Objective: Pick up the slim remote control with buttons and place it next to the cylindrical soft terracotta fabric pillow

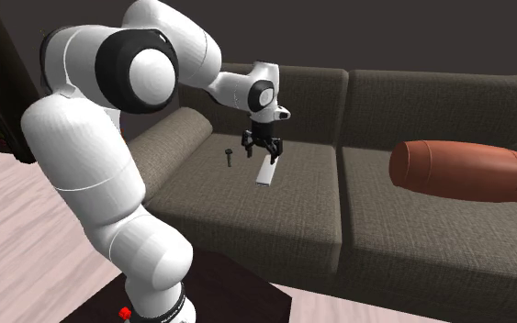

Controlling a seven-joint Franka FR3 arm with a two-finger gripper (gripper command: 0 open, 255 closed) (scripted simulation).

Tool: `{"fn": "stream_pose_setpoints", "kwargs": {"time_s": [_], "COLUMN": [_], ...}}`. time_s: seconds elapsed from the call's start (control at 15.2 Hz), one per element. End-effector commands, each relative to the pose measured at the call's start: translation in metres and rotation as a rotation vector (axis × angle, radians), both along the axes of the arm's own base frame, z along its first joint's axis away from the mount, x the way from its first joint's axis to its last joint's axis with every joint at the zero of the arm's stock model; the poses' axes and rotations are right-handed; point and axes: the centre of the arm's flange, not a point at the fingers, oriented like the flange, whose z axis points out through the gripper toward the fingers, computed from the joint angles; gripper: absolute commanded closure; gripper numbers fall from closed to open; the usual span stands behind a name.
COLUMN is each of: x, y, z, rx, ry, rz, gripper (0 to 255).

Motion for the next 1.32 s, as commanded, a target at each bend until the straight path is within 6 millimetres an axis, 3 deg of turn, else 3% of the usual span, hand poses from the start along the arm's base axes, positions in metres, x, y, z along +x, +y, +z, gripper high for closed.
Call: {"fn": "stream_pose_setpoints", "kwargs": {"time_s": [0.0, 0.33, 0.86, 1.25], "x": [0.02, 0.073, 0.075, 0.075], "y": [0.006, 0.017, 0.018, 0.018], "z": [-0.015, -0.049, -0.091, -0.091], "rx": [-0.002, -0.008, -0.008, -0.008], "ry": [-0.009, -0.03, -0.031, -0.031], "rz": [0.015, 0.053, 0.055, 0.055], "gripper": [0, 0, 0, 0]}}
